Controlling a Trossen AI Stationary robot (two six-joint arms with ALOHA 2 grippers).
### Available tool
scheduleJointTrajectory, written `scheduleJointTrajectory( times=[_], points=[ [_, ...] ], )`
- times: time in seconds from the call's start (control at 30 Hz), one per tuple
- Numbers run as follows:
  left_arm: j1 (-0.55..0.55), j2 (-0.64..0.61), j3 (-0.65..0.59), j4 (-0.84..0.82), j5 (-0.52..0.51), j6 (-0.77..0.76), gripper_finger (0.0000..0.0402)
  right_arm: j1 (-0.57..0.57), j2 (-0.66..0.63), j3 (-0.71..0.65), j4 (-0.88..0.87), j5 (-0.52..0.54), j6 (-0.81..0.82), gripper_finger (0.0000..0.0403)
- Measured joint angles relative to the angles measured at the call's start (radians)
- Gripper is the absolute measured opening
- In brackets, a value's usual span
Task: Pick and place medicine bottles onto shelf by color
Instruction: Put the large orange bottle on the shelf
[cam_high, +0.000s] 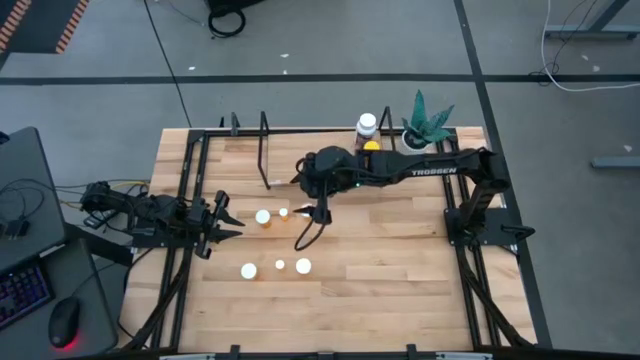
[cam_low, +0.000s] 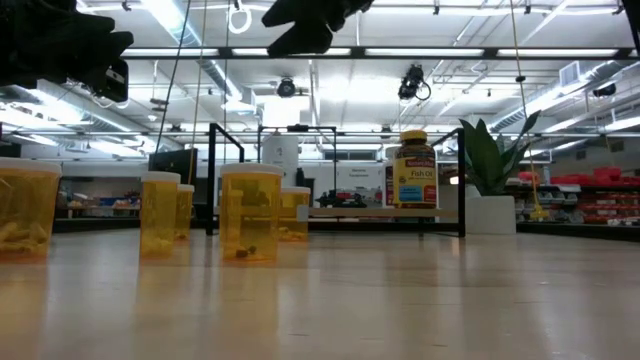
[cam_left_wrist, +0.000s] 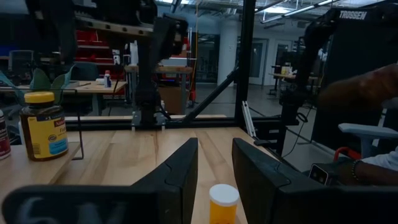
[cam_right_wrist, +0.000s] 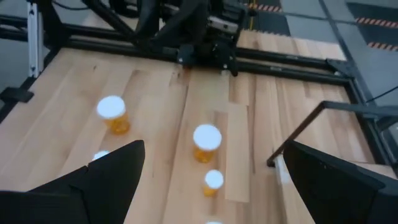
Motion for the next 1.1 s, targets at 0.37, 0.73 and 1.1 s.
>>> scheduleJointTrajectory(
  times=[0.37,0.73,1.1],
  points=[
    [0.000,0.001,0.000,0.001,0.000,0.000,0.0107,0.034,0.105,0.000,0.025,0.003,0.000,0.0393],
    [0.000,0.000,0.000,0.006,0.000,0.000,0.0107,0.039,0.218,0.000,0.024,-0.002,0.002,0.0393],
    [0.000,0.000,0.000,0.006,0.000,0.000,0.0107,0.059,0.230,0.000,0.021,-0.005,0.010,0.0393]
  ],
)
